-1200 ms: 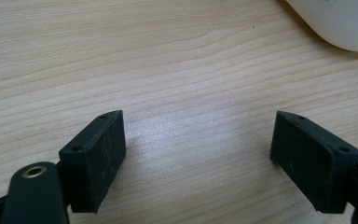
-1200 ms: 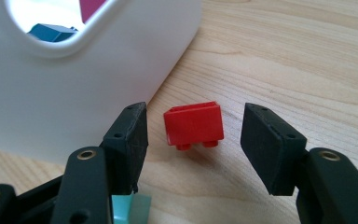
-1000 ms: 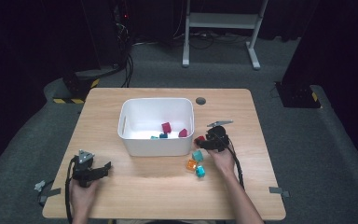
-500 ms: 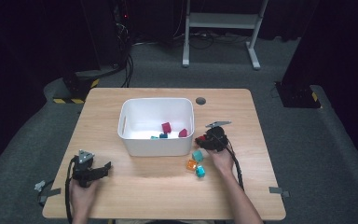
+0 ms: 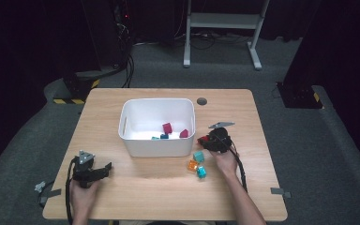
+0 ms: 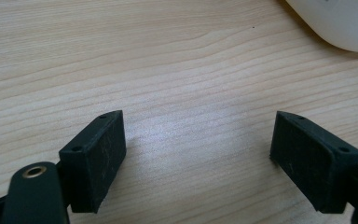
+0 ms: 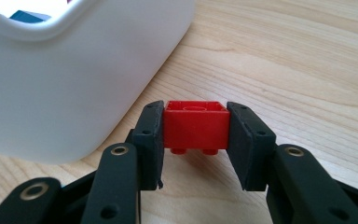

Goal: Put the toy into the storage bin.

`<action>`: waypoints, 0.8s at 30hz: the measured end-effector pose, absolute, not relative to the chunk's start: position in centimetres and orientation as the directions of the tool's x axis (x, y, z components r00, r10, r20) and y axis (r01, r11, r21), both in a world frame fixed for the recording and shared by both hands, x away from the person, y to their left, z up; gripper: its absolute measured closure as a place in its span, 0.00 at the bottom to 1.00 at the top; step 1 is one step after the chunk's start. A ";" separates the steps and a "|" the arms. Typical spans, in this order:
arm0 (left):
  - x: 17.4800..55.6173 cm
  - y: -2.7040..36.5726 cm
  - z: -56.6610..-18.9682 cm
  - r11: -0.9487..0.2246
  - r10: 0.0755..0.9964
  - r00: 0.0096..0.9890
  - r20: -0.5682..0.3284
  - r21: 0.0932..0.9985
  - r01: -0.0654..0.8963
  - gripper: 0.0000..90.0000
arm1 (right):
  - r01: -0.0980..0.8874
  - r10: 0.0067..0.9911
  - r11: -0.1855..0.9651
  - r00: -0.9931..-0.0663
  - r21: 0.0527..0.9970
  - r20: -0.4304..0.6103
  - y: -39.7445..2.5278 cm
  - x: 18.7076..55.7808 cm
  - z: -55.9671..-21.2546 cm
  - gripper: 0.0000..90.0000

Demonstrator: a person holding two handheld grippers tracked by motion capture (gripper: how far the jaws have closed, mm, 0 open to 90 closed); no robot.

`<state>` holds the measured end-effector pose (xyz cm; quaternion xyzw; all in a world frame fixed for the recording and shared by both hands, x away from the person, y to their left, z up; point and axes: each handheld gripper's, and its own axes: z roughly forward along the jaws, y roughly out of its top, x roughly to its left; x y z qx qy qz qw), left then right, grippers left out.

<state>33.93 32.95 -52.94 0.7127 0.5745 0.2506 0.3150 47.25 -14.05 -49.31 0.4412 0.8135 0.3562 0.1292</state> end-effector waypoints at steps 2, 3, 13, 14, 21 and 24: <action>33.9 33.0 -52.9 -0.143 0.977 0.215 -0.003 0.736 0.662 0.20 | 0.619 0.809 0.352 -0.578 0.702 0.104 -14.3 47.0 -48.9 0.66; 33.9 33.0 -52.9 -0.142 0.977 0.214 -0.005 0.737 0.661 0.20 | 0.615 0.809 0.350 -0.579 0.706 0.103 -14.4 46.9 -48.8 0.66; 33.9 33.0 -52.9 -0.144 0.976 0.216 -0.003 0.736 0.662 0.20 | 0.618 0.813 0.321 -0.569 0.718 0.126 -15.9 46.2 -48.1 0.66; 33.9 33.0 -52.9 -0.144 0.977 0.215 -0.003 0.736 0.662 0.20 | 0.619 0.814 0.321 -0.567 0.717 0.125 -15.9 46.1 -48.0 0.66; 33.9 33.0 -52.9 -0.144 0.977 0.215 -0.003 0.736 0.662 0.20 | 0.615 0.811 0.307 -0.568 0.726 0.139 -16.7 45.6 -47.4 0.66; 33.9 33.0 -52.9 -0.144 0.977 0.215 -0.002 0.736 0.662 0.20 | 0.606 0.809 0.302 -0.571 0.736 0.138 -16.9 45.4 -47.0 0.66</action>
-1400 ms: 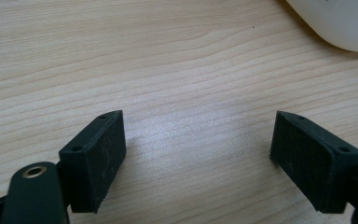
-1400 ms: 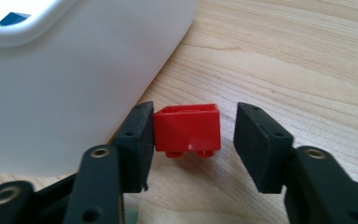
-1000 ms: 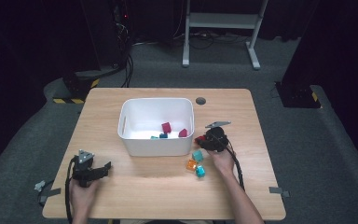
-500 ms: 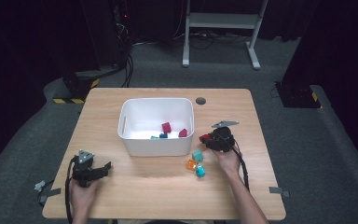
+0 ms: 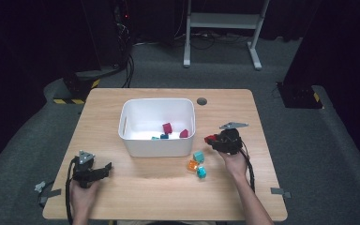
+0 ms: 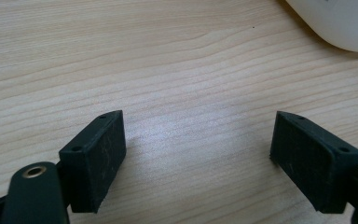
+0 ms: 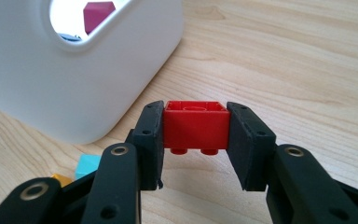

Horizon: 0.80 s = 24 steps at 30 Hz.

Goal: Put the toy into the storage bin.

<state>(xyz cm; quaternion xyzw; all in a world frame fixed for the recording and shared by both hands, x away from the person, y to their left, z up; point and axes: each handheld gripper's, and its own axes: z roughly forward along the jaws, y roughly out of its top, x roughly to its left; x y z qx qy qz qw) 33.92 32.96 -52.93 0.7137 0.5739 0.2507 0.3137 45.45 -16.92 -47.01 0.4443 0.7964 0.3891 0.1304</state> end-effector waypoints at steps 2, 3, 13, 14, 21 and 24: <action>33.9 33.0 -52.9 -0.144 0.977 0.215 -0.002 0.736 0.662 0.20 | 0.608 0.808 0.292 -0.570 0.738 0.150 -17.0 45.3 -46.7 0.66; 33.9 33.0 -52.9 -0.144 0.977 0.215 -0.002 0.736 0.662 0.20 | 0.603 0.806 0.293 -0.573 0.742 0.148 -17.1 45.3 -46.5 0.66; 34.0 33.0 -52.9 -0.141 0.977 0.215 -0.007 0.737 0.662 0.20 | 0.600 0.806 0.279 -0.571 0.750 0.158 -17.5 44.9 -45.2 0.66; 34.0 33.0 -52.9 -0.141 0.976 0.216 -0.007 0.736 0.662 0.20 | 0.602 0.808 0.278 -0.568 0.749 0.157 -17.5 44.8 -45.0 0.66; 34.0 32.9 -52.9 -0.144 0.977 0.215 -0.003 0.737 0.661 0.20 | 0.592 0.809 0.262 -0.565 0.762 0.160 -17.9 44.3 -43.6 0.66; 34.0 32.9 -52.9 -0.143 0.977 0.215 -0.003 0.737 0.661 0.20 | 0.589 0.804 0.266 -0.572 0.763 0.161 -17.8 44.4 -43.2 0.66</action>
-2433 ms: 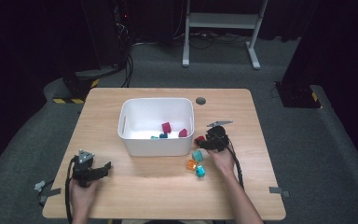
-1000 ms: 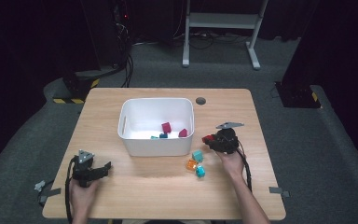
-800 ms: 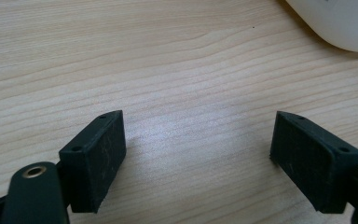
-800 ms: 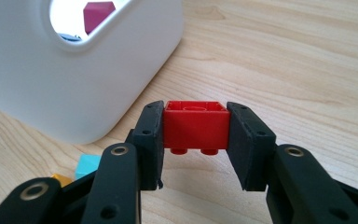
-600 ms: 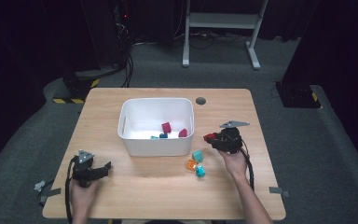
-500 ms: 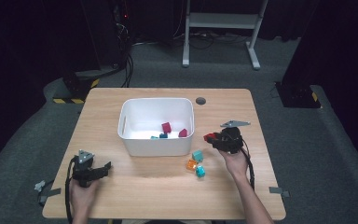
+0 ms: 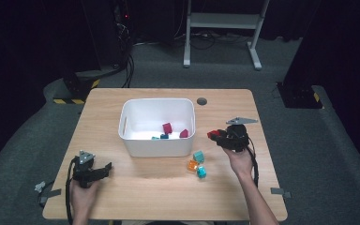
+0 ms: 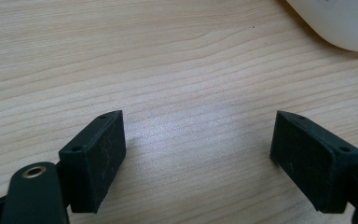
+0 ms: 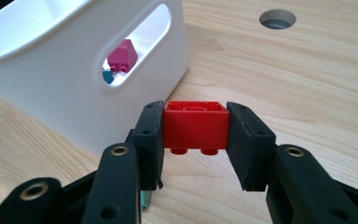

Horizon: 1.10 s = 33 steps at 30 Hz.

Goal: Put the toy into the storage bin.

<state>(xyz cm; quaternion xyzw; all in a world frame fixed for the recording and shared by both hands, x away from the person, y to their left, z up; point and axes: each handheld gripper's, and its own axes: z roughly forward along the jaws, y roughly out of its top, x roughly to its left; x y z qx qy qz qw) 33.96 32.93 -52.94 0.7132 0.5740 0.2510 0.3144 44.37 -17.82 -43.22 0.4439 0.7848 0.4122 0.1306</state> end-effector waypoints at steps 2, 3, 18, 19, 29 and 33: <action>34.0 32.9 -52.9 -0.143 0.977 0.215 -0.003 0.737 0.661 0.20 | 0.580 0.801 0.269 -0.578 0.768 0.156 -17.7 44.3 -42.9 0.66; 34.0 32.9 -52.9 -0.143 0.977 0.215 -0.003 0.737 0.661 0.20 | 0.575 0.798 0.268 -0.582 0.773 0.157 -17.7 44.3 -42.7 0.66; 34.0 33.0 -52.9 -0.144 0.976 0.216 -0.004 0.736 0.661 0.20 | 0.555 0.774 0.252 -0.607 0.793 0.179 -17.6 44.2 -40.0 0.66; 34.0 33.0 -52.9 -0.144 0.976 0.216 -0.003 0.737 0.661 0.20 | 0.558 0.773 0.246 -0.606 0.793 0.187 -17.5 44.2 -39.9 0.66; 34.0 32.9 -52.9 -0.142 0.977 0.214 -0.004 0.737 0.661 0.20 | 0.539 0.755 0.252 -0.629 0.803 0.185 -17.4 44.2 -38.3 0.66; 34.0 32.9 -52.9 -0.143 0.977 0.215 -0.003 0.737 0.661 0.20 | 0.542 0.754 0.243 -0.628 0.804 0.195 -17.3 44.2 -37.8 0.66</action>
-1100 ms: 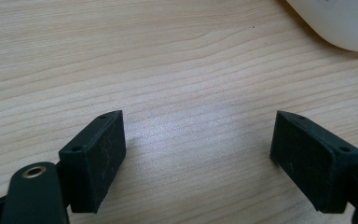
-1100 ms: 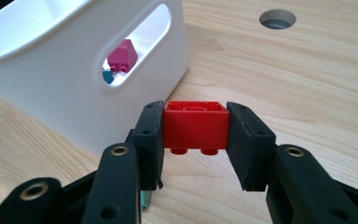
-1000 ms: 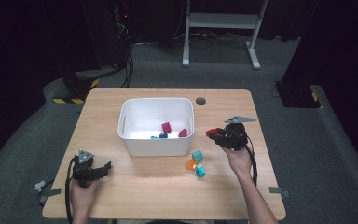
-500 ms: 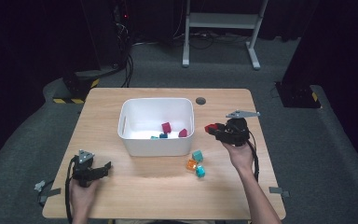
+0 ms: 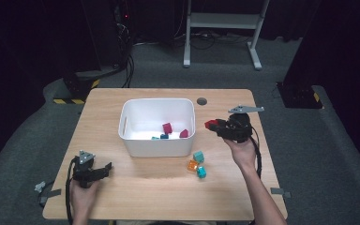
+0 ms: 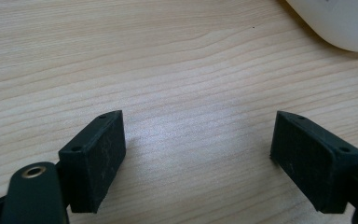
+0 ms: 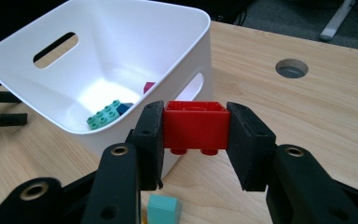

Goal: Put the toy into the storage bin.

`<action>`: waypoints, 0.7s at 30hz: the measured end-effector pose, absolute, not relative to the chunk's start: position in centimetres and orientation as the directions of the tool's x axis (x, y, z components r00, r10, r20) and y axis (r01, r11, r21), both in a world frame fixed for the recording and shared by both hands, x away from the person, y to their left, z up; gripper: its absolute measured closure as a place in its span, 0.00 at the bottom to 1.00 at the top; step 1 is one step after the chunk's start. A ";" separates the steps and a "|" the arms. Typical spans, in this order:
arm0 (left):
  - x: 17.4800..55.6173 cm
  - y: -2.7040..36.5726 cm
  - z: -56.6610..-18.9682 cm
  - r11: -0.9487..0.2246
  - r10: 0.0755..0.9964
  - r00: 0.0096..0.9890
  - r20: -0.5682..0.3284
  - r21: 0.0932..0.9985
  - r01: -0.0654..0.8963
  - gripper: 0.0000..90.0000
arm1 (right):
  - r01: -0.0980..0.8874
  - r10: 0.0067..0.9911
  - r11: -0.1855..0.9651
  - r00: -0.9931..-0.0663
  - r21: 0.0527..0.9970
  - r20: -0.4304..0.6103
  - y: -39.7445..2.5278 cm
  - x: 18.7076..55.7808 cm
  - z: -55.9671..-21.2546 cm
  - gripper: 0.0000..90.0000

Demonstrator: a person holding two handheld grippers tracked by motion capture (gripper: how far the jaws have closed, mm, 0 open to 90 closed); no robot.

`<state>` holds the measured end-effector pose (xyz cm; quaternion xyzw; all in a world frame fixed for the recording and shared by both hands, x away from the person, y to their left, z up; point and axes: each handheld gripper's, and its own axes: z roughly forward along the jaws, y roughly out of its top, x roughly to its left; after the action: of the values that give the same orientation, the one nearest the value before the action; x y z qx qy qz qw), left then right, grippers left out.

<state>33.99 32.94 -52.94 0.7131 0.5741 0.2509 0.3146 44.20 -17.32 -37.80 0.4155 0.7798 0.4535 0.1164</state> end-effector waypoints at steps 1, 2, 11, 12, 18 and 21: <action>34.0 32.9 -52.9 -0.143 0.977 0.215 -0.003 0.737 0.661 0.20 | 0.541 0.753 0.248 -0.630 0.804 0.191 -17.2 44.2 -37.7 0.66; 34.0 32.9 -52.9 -0.142 0.977 0.215 -0.004 0.737 0.661 0.20 | 0.536 0.752 0.255 -0.633 0.805 0.183 -17.1 44.2 -37.5 0.66; 34.0 32.9 -52.9 -0.142 0.977 0.215 -0.005 0.737 0.661 0.20 | 0.516 0.734 0.267 -0.656 0.814 0.175 -16.3 44.5 -36.7 0.66; 34.0 32.9 -52.9 -0.142 0.977 0.215 -0.004 0.737 0.661 0.20 | 0.515 0.733 0.265 -0.657 0.815 0.177 -16.2 44.5 -36.6 0.66; 34.0 32.9 -52.9 -0.142 0.977 0.214 -0.005 0.737 0.661 0.20 | 0.502 0.715 0.274 -0.677 0.820 0.176 -15.1 44.6 -35.9 0.66; 34.0 33.0 -52.9 -0.142 0.977 0.215 -0.005 0.737 0.661 0.20 | 0.491 0.708 0.286 -0.687 0.823 0.164 -14.5 44.7 -35.5 0.66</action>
<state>33.99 32.95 -52.94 0.7129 0.5744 0.2502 0.3150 44.69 -14.45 -35.51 0.3777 0.7933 0.4629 0.1170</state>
